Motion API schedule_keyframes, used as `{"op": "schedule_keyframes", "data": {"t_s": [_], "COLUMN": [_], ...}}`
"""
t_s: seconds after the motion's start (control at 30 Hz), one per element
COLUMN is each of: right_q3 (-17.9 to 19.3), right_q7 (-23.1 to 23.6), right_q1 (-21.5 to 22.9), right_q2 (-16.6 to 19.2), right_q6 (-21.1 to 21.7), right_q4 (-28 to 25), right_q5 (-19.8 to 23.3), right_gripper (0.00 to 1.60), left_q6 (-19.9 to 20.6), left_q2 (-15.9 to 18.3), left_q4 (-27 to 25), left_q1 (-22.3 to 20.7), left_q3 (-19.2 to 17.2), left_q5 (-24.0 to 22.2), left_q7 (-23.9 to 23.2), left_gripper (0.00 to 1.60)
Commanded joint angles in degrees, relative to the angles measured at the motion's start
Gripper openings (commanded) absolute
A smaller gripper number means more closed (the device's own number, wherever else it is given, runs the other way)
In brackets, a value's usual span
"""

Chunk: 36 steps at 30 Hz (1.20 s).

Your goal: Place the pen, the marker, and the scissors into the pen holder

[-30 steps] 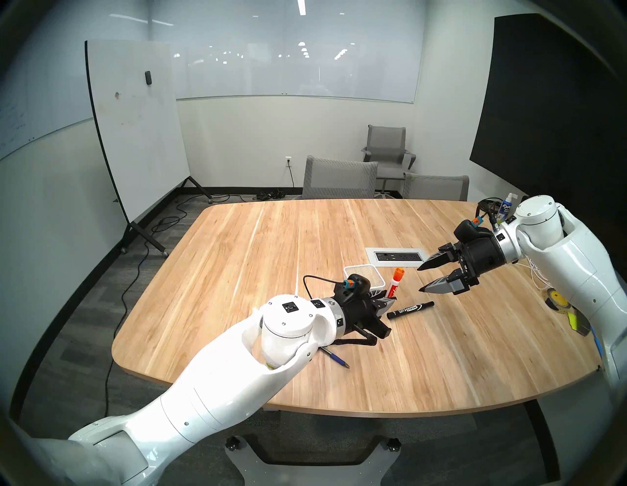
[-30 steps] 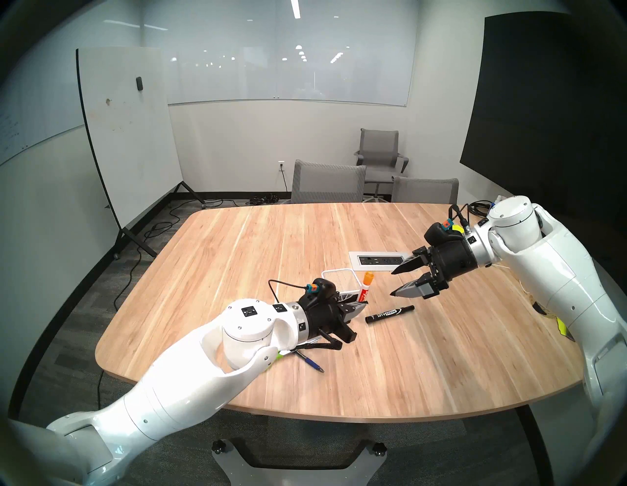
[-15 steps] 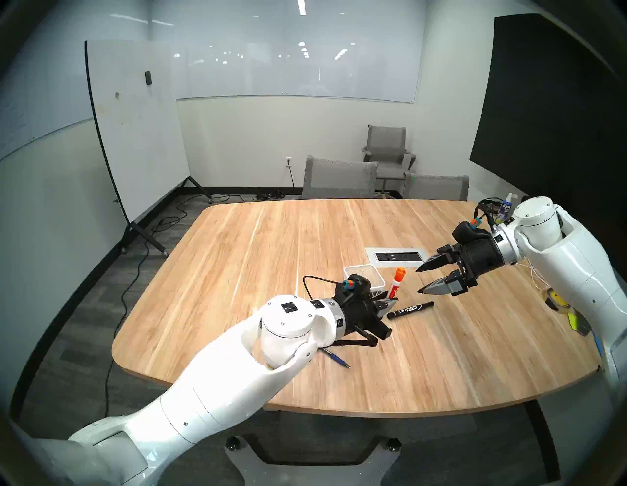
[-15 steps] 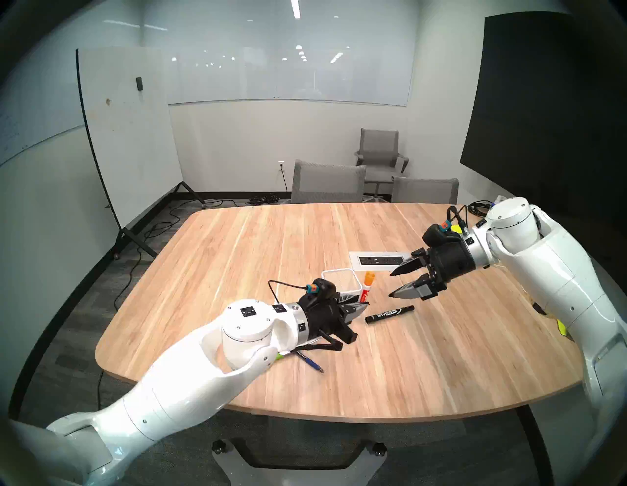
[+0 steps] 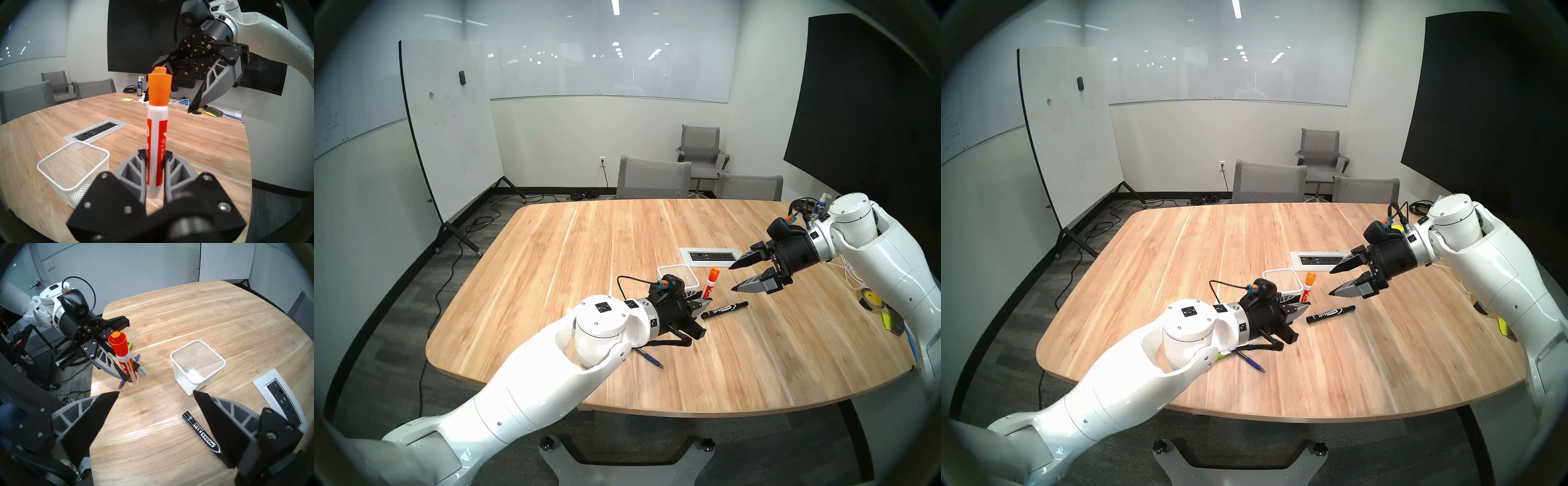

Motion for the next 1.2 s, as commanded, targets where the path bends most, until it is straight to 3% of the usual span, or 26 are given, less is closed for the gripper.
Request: {"op": "schedule_keyframes", "data": {"t_s": [0.0,1.17], "right_q3": [0.8,-2.8], "right_q7": [3.9,-0.2], "right_q1": [1.2,2.0], "right_q2": [1.4,1.0], "right_q6": [0.8,4.7], "right_q4": [-2.3,-7.8], "right_q5": [2.2,6.0], "right_gripper": [1.60,1.60], "left_q6": [-0.5,-0.5], "left_q2": [-0.4,-0.3], "left_q4": [-1.4,-1.4], "left_q1": [-0.3,-0.3], "left_q3": [-0.2,-0.1], "left_q5": [0.1,0.0], "left_q7": [0.2,0.3], "left_gripper": [0.00,0.00]}}
